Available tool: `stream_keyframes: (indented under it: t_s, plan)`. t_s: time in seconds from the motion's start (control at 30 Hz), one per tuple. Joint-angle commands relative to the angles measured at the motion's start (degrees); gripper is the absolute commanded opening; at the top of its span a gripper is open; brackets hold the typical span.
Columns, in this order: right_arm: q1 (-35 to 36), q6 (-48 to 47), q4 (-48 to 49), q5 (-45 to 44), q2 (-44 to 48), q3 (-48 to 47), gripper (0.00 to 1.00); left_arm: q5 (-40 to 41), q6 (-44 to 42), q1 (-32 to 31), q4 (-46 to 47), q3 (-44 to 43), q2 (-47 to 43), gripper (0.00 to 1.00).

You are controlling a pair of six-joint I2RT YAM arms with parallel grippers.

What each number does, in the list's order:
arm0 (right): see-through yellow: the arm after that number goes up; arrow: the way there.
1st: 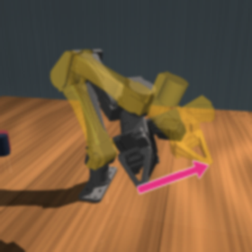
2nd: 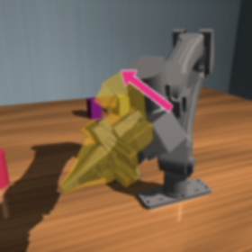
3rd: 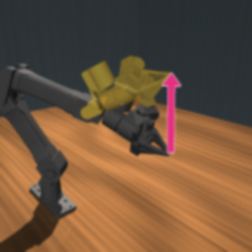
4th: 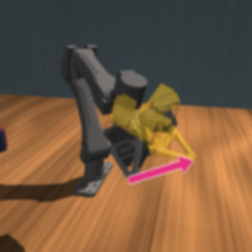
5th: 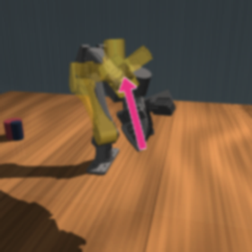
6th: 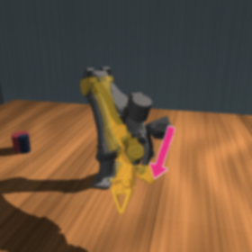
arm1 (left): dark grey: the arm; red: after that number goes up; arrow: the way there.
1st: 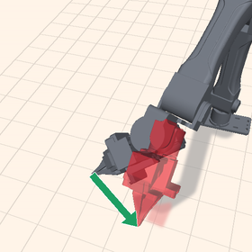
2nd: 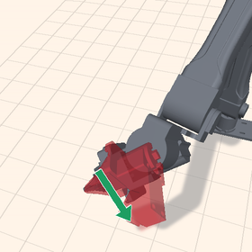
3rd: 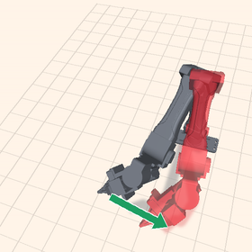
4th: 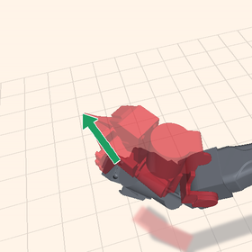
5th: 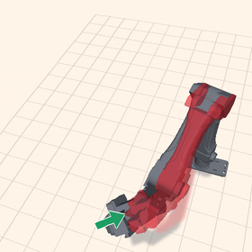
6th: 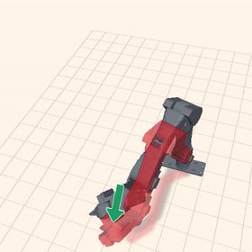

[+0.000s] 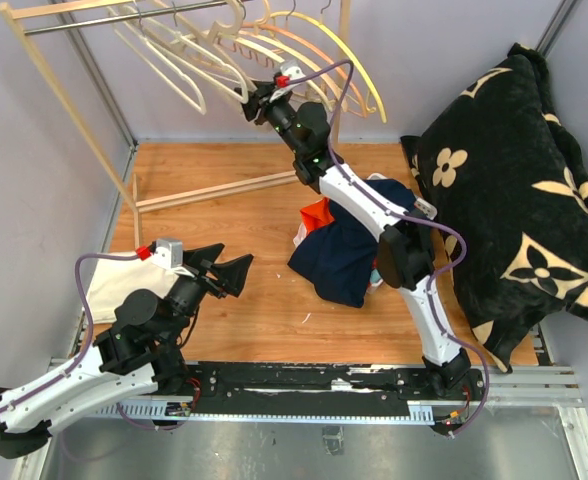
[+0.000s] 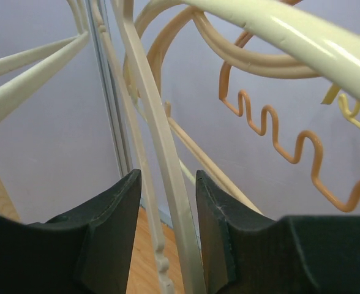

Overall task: Remove the t-shirt from the hanger
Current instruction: Place the hanger on the clothesline, then reset both arms

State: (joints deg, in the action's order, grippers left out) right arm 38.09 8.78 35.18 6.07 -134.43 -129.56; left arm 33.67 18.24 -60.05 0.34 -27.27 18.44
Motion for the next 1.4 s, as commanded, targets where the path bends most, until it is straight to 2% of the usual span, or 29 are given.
stream_keyframes:
  t_s: [0.0,0.23,0.63,0.77,0.83,0.87,0.9,0.93,1.37]
  plan:
    - [-1.0,-0.4,5.7,0.5,8.0,4.9,0.43,-0.4,0.6,-0.4,2.4,-0.2,0.2,0.85]
    - [-1.0,-1.1,8.6,0.5,16.1,14.2,0.46,-0.9,1.1,-0.4,2.2,-0.3,-0.1,0.84]
    - [-1.0,-5.0,7.2,0.5,30.9,26.5,0.51,0.0,-1.0,-0.4,2.1,-2.1,-0.4,0.85]
    - [-0.9,-7.2,3.5,-0.3,38.0,31.1,0.54,0.3,-1.2,-0.4,2.6,-2.8,1.1,0.91]
    - [-1.0,-8.4,0.6,-1.5,41.8,33.2,0.58,0.7,-1.4,-0.4,2.8,-3.6,2.4,0.98]
    - [-0.9,-8.9,-1.1,-2.2,44.5,34.3,0.65,0.8,-1.5,-0.3,2.9,-4.0,3.1,0.99]
    - [-0.9,-9.5,-2.8,-2.9,46.7,35.6,0.77,0.8,-1.7,-0.4,3.0,-4.6,4.1,1.0]
    - [-0.9,-10.0,-4.9,-3.8,48.9,37.0,0.97,0.7,-1.9,-0.4,3.1,-5.0,4.9,1.0]
    - [-0.8,-10.7,-23.9,-17.6,84.9,64.9,0.98,-0.2,-3.5,-0.4,7.8,-5.7,7.3,1.0]
